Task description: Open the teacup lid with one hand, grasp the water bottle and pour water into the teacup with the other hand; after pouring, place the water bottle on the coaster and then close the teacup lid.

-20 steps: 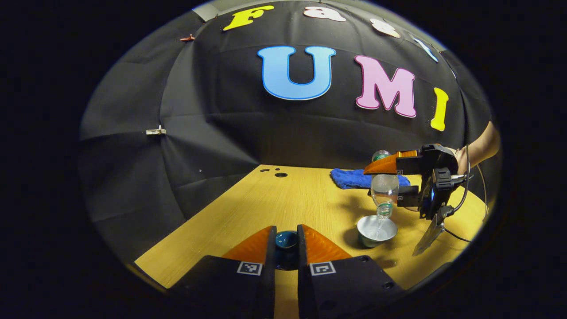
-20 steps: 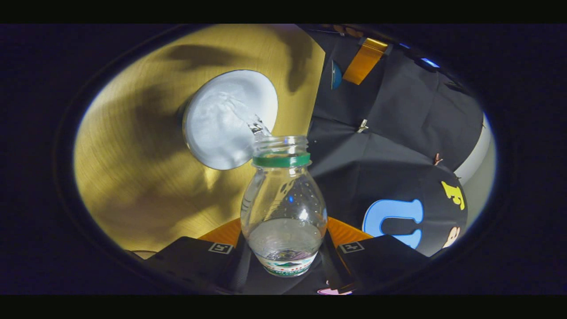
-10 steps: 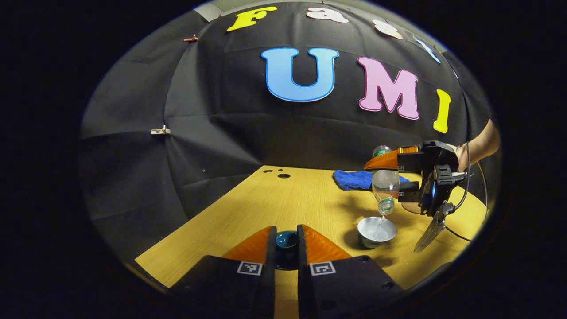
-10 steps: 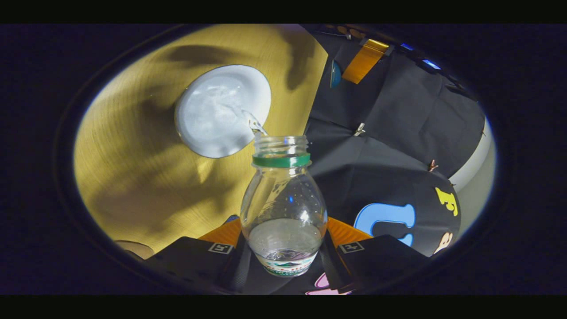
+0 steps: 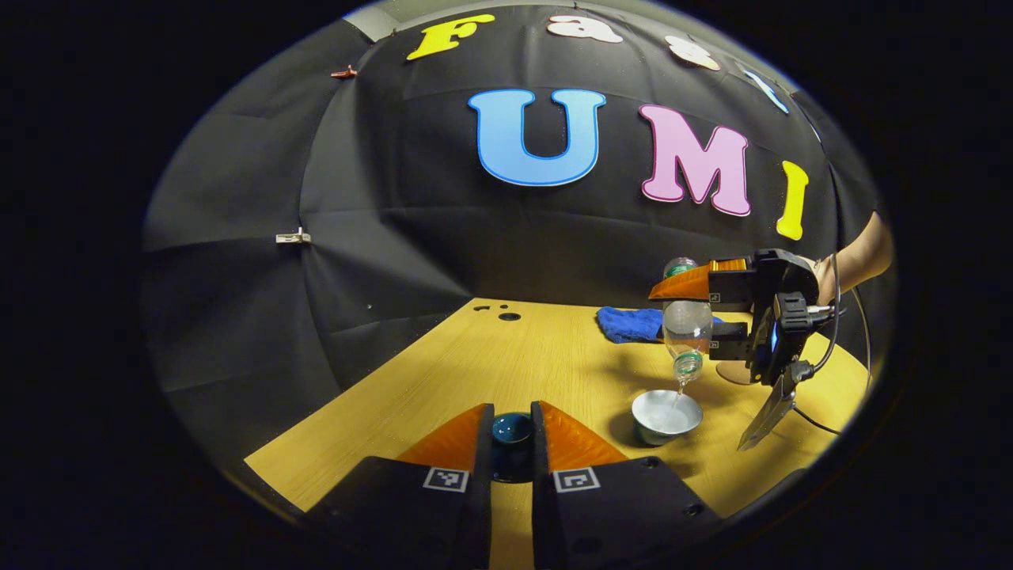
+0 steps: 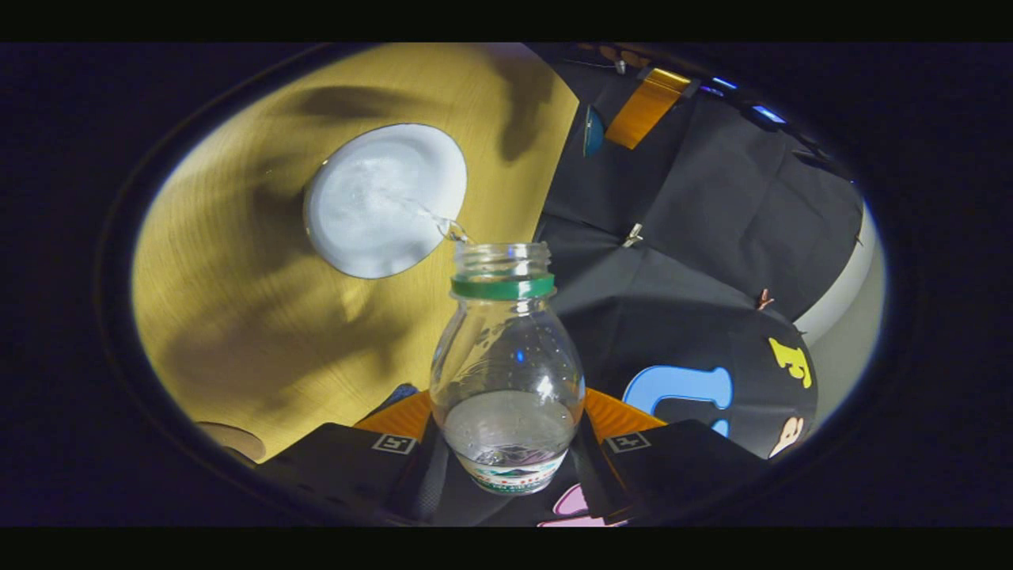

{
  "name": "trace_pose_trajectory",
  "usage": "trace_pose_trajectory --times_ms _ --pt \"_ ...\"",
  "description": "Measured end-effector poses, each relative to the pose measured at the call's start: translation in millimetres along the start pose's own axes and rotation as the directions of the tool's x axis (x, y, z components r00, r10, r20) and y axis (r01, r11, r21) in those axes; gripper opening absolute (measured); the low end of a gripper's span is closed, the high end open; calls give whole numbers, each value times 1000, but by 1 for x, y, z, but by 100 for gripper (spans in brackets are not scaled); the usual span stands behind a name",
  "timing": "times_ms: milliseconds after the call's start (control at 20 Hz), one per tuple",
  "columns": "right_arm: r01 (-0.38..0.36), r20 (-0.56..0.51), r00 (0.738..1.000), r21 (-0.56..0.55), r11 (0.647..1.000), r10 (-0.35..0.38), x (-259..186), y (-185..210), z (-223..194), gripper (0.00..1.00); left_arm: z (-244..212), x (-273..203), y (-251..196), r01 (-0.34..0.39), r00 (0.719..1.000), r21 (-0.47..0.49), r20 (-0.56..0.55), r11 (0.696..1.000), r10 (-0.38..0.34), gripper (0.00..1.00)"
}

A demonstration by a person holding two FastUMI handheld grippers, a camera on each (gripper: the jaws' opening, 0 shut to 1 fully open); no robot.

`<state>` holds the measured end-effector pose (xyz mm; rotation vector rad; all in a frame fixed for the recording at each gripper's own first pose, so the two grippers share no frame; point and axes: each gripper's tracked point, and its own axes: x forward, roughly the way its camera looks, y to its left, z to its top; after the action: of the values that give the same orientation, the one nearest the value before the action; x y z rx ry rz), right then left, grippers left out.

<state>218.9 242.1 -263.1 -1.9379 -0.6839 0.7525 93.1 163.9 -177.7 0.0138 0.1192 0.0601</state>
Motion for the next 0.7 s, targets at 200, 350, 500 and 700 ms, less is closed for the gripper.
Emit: trace_pose_trajectory --times_ms 200,350,500,700 --pt "6 4 1000 -9 1000 -6 -1 -1 0 71 -1 -5 -3 -7 1000 3 -1 1000 7 24" --pt "10 5 1000 -9 1000 -10 0 -1 1 71 -1 -9 -3 -13 1000 3 -2 1000 13 24" --pt "9 6 1000 -4 1000 -9 -1 0 0 71 -2 -11 -4 -20 1000 2 -2 1000 20 21" --pt "-8 -18 1000 42 999 8 0 2 -2 71 -1 -13 -6 -29 1000 2 0 1000 29 24"
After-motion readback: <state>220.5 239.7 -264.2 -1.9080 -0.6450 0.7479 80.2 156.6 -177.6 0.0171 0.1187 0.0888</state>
